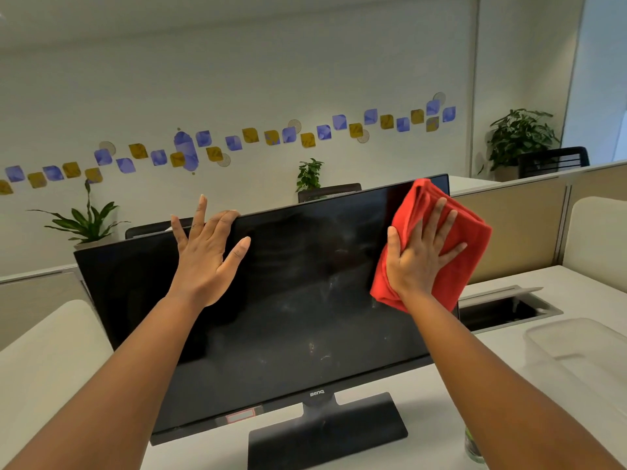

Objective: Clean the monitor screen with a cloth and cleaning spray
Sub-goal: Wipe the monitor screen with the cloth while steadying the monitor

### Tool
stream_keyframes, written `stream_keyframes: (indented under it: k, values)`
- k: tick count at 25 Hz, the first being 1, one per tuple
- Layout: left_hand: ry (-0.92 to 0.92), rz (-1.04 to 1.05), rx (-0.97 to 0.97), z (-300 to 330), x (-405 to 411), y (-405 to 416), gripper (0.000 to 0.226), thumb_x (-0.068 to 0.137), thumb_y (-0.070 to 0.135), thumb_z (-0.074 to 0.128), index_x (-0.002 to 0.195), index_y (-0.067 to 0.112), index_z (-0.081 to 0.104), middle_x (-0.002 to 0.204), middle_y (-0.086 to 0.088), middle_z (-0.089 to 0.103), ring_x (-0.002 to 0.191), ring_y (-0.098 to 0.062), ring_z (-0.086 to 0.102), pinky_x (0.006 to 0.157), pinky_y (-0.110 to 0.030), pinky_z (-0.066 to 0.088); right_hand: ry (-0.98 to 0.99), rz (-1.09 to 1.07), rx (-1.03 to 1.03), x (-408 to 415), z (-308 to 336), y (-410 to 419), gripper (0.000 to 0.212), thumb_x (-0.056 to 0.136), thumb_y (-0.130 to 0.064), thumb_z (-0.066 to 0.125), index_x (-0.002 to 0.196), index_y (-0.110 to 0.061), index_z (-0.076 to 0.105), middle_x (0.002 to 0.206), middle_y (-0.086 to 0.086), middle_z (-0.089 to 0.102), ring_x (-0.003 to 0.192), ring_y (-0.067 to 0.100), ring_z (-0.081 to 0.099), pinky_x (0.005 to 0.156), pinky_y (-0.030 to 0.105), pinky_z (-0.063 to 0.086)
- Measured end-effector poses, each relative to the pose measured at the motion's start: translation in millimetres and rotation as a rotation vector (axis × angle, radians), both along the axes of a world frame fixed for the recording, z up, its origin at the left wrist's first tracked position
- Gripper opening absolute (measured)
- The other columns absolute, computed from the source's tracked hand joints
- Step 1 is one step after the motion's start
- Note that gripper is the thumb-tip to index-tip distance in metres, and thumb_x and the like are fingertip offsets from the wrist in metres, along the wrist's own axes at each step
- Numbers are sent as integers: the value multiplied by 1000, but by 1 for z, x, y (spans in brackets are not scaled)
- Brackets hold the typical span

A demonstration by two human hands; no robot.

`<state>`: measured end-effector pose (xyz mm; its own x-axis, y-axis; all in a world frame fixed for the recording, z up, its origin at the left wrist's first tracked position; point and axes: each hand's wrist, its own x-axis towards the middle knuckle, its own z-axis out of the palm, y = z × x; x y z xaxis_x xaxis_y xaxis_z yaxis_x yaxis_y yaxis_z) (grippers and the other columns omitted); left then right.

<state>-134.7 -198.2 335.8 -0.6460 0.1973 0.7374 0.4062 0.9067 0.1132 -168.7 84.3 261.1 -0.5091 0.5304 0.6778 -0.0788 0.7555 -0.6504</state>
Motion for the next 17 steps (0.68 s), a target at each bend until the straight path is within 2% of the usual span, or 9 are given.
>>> stream_keyframes:
  k: [3,5,7,9,12,15,17]
  values:
    - [5,7,-2,0,0,2,75,77,61,11,136,19,33,149,-3,27,138,-10,-13,107,-44,-24,63,15,81,-2,12,-34,76,84,-60,20,146,-19,1,156,12,10,144,34,1,107,64,-9]
    - [25,25,-14,-2,0,2,74,78,61,11,136,19,33,149,-3,28,137,-9,-12,106,-42,-25,101,45,216,-2,7,-61,76,85,-60,27,147,-24,2,156,11,11,143,30,-4,107,60,-14]
    - [50,48,-33,-4,-1,2,72,80,59,11,135,18,34,147,-3,31,139,-10,-7,104,-35,-29,106,83,374,0,-9,-85,76,84,-59,31,147,-32,-3,158,2,-5,143,23,-16,107,59,-16]
    - [77,80,-62,-6,-1,1,69,81,57,11,134,17,34,145,-4,34,141,-15,1,102,-31,-31,111,120,519,5,-35,-101,77,84,-58,34,145,-33,-7,154,-7,-22,142,20,-21,107,61,-13]
    - [102,128,-110,-9,-2,0,66,84,53,13,136,17,30,144,-5,34,141,-18,5,104,-33,-29,115,154,681,13,-78,-107,79,83,-55,38,146,-31,-4,154,-8,-21,144,19,-17,108,60,-11]
    - [125,168,-155,-13,-2,1,67,85,52,12,142,18,20,151,-4,23,141,-18,-1,105,-34,-27,90,130,709,16,-102,-90,80,80,-51,41,146,-34,-3,155,-10,-18,144,16,-14,108,60,-9]
    - [132,186,-170,-15,-3,2,67,85,52,11,143,19,11,154,-2,14,140,-16,-6,106,-34,-25,77,86,627,16,-101,-70,78,82,-50,38,145,-36,-4,155,-12,-17,144,14,-14,109,59,-10]
